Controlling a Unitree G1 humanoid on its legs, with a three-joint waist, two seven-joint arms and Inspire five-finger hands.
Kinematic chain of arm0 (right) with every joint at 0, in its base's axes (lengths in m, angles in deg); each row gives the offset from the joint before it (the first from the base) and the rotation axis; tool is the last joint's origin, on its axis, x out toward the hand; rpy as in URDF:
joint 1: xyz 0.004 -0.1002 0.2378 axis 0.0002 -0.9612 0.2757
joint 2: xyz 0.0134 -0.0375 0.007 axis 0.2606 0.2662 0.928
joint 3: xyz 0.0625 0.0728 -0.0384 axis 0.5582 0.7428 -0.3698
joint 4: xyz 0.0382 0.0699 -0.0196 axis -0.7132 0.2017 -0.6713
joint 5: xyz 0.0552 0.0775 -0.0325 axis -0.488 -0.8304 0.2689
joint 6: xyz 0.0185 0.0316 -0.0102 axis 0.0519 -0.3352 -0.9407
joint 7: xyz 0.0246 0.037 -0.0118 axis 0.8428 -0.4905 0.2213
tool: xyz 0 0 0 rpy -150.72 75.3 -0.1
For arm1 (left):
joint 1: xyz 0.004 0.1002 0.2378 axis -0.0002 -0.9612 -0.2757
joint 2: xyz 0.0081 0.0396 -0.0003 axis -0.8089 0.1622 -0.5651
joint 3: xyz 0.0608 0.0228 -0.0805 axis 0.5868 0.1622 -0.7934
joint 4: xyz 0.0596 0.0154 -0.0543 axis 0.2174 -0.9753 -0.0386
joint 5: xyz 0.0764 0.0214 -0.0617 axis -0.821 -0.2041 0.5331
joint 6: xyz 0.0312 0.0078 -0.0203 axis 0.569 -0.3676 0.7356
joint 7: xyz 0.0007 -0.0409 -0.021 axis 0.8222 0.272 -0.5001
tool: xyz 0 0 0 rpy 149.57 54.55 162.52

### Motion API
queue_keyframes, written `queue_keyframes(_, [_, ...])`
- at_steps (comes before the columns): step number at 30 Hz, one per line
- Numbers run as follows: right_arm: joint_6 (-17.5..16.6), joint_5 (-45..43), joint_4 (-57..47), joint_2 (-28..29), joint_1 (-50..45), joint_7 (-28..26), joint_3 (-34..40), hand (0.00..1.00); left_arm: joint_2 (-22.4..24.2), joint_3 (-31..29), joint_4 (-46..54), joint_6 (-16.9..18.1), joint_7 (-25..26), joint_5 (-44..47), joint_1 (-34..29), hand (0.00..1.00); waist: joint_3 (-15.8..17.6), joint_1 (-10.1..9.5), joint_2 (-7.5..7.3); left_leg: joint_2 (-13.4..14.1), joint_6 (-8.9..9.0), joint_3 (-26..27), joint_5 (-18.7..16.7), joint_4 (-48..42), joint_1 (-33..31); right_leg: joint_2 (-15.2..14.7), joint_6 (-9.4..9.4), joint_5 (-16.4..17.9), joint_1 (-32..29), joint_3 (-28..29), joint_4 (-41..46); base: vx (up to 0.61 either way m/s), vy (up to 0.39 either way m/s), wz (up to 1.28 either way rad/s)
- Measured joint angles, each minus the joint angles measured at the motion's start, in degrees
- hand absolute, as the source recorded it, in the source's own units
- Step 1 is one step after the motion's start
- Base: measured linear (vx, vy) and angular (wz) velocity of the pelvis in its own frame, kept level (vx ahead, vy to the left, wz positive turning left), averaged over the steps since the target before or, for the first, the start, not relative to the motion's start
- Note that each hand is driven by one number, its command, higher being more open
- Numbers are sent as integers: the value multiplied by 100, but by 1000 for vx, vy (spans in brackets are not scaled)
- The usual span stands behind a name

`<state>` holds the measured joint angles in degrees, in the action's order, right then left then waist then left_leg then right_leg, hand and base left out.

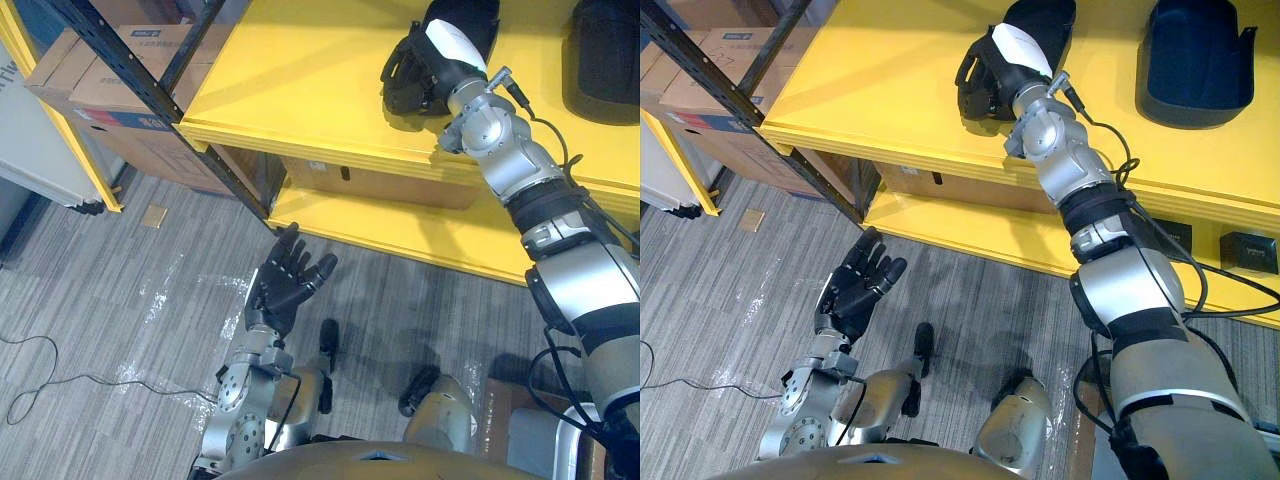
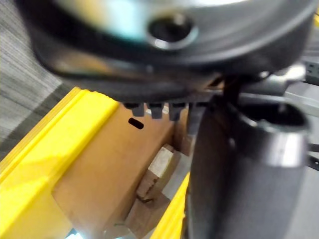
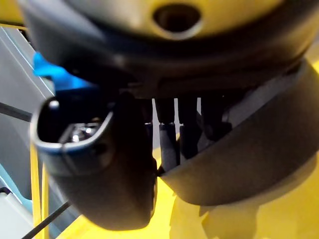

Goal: Walk over and take three plastic housings, then place them on the shelf

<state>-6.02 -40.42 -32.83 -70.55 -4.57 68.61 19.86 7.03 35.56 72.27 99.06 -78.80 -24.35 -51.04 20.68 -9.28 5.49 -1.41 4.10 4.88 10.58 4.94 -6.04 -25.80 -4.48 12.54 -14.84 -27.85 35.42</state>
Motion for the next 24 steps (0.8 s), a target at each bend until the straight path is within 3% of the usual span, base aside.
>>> queue_keyframes(5, [-291,232,76,-234,248,6,-324,0,-1,-6,0,1,-1,1,107,100,130,-17,133,-1,9,-14,3,16,-18,-11,8,7,-6,-29,15,-27,-57,2])
queue_keyframes(13, [-433,225,86,-352,370,6,-621,0,0,2,0,2,-5,1,116,100,132,-22,137,4,8,-18,6,6,-35,-19,27,42,-27,-40,54,6,-62,1])
queue_keyframes(14, [-446,225,86,-376,379,5,-635,100,0,2,0,2,-7,2,122,100,132,-26,137,4,8,-18,6,6,-36,-19,28,43,-27,-40,54,7,-70,0])
queue_keyframes(24, [-478,439,138,-401,483,6,-719,100,-1,6,0,6,-67,2,113,100,134,-19,144,9,8,-13,6,2,24,-13,28,43,43,-49,41,-2,-42,0])
